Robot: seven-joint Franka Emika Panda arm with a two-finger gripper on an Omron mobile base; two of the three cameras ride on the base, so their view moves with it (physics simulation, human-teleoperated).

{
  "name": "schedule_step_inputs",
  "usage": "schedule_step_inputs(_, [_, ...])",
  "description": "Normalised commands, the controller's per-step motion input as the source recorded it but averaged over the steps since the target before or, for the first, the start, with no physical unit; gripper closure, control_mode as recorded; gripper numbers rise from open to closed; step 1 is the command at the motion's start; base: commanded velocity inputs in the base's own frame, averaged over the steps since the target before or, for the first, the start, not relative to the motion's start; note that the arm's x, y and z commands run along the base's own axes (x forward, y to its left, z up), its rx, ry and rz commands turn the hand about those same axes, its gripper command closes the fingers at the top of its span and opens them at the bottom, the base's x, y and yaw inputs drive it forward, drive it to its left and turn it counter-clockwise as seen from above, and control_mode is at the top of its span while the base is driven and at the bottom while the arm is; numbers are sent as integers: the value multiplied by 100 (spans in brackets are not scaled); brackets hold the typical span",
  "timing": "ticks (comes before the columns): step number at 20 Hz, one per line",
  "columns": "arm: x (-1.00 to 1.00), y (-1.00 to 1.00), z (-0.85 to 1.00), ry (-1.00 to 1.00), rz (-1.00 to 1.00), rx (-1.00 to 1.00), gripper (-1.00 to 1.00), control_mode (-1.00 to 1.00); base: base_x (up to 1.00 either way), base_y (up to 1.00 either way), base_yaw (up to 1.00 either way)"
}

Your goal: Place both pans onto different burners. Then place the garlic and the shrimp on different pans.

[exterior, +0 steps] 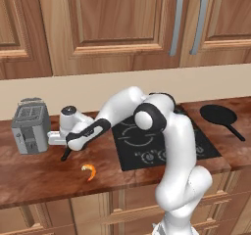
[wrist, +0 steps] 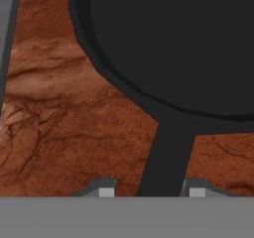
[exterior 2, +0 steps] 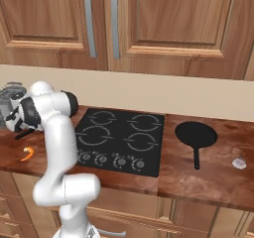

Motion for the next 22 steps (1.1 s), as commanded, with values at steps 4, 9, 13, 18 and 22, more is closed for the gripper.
schedule_step_inputs(4, [-2, -18, -16, 0, -2, 0, 100, -100, 0, 0, 0])
schedule_step_inputs(9, [-10, -47, -2, -2, -1, 4, 100, -100, 0, 0, 0])
schedule_step_inputs(13, [-12, -56, 5, -6, 0, 12, 100, -100, 0, 0, 0])
schedule_step_inputs(18, [-3, -40, 13, -5, 0, 15, 100, -100, 0, 0, 0])
schedule_step_inputs(22, [0, -32, 0, 0, -1, 10, 100, -100, 0, 0, 0])
